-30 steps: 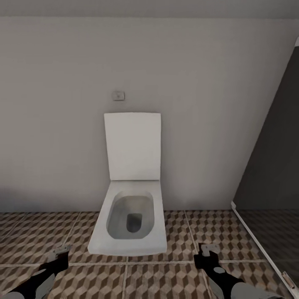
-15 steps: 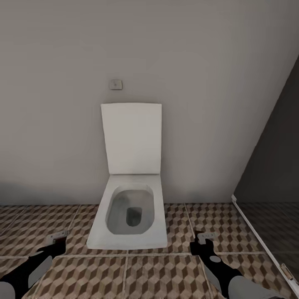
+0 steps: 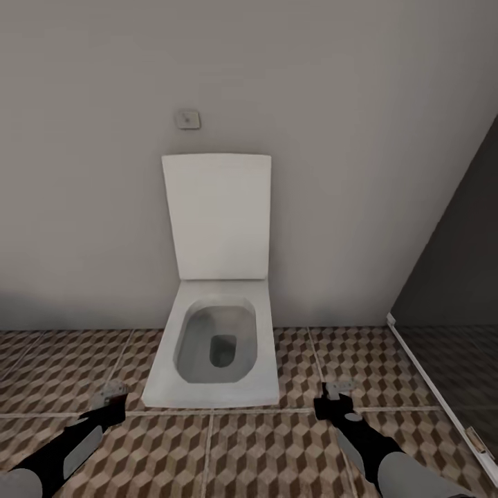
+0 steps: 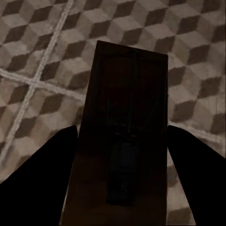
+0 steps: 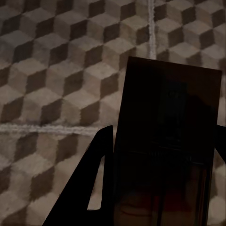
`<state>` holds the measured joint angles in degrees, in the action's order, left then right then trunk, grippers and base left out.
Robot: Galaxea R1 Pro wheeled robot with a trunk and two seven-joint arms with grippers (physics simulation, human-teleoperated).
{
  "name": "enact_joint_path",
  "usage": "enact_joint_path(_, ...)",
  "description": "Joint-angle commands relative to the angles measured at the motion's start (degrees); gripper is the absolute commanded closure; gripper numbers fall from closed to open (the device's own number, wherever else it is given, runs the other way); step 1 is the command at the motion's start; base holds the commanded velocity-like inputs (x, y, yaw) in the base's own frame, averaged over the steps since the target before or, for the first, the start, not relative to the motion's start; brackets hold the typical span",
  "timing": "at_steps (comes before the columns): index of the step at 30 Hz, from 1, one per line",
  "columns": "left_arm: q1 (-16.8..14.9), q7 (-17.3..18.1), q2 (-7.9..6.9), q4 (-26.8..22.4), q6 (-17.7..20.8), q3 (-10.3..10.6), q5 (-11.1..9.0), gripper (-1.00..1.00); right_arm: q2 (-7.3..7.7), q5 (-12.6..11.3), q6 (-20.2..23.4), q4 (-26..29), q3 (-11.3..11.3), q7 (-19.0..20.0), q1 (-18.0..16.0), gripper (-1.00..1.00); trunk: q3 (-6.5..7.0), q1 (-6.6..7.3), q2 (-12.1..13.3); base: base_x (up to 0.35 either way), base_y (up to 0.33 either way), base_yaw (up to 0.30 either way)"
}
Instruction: Take the four mousetraps from the cabinet in the bathroom and place them on the bathroom floor. Make sure all four end up on the same floor surface, and ensure that at least two of them are either under or directly next to the same bathroom sink.
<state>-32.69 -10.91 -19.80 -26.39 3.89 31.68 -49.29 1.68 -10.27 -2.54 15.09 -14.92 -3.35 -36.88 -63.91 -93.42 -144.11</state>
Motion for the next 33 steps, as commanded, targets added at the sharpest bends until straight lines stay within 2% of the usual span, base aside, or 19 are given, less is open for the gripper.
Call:
enact_joint_path(1,-0.06,-0.54,0.54,-0.11,0.14,0.44,-0.28,1.0,0.02,-0.68,-0.21,-0.01,-0.5,-0.16,-0.04,1.0,-0.28,-0.01,-0.04,0.0,0.0,0.0)
enact_joint_path(3,-0.06,-0.58,2.54,0.02,0.1,0.51,-0.23,1.0,0.1,-0.69,-0.19,-0.09,-0.49,-0.17,-0.04,1.0,-0.72,-0.06,-0.07,0.0,0.0,0.0)
enact_joint_path(5,-0.05,-0.59,3.77,0.07,0.12,0.55,-0.21,1.0,0.25,-0.73,-0.21,-0.19,-0.48,-0.17,-0.04,1.0,-1.16,-0.11,-0.09,0.0,0.0,0.0)
enact_joint_path(8,-0.06,-0.69,5.17,0.1,0.14,0.57,-0.13,1.0,0.43,-0.84,-0.51,-0.38,-0.46,-0.17,-0.04,1.0,-1.83,-0.19,-0.13,0.0,0.0,0.0)
enact_joint_path(10,-0.08,-0.78,5.38,0.12,0.13,0.54,0.21,1.0,0.47,-0.87,-0.73,-0.44,-0.46,-0.17,-0.04,1.0,-2.27,-0.24,-0.16,0.0,0.0,0.0)
enact_joint_path(17,-0.09,-0.86,5.04,0.35,-0.08,0.1,2.86,1.0,0.46,-1.08,-0.95,-0.56,-0.47,-0.17,-0.04,1.0,-3.82,-0.42,-0.25,0.0,0.0,0.0)
enact_joint_path(26,-0.08,-1.07,4.75,0.46,-0.24,-0.22,3.34,1.0,0.43,-1.08,-0.98,-0.58,-0.46,-0.17,-0.04,1.0,-5.82,-0.65,-0.37,0.0,0.0,0.0)
enact_joint_path(27,-0.08,-1.1,4.52,0.48,-0.27,-0.25,3.35,1.0,0.43,-1.04,-0.98,-0.59,-0.46,-0.17,-0.04,1.0,-6.04,-0.68,-0.39,0.0,0.0,0.0)
enact_joint_path(31,-0.09,-1.14,1.18,0.48,-0.36,-0.61,3.24,1.0,0.43,-0.93,-0.98,-0.59,-0.46,-0.17,-0.04,1.0,-6.92,-0.78,-0.44,0.0,0.0,0.0)
enact_joint_path(33,-0.09,-1.13,0.25,0.47,-0.37,-1.26,3.19,1.0,0.43,-0.91,-0.98,-0.59,-0.46,-0.17,-0.04,1.0,-7.37,-0.83,-0.47,0.0,0.0,0.0)
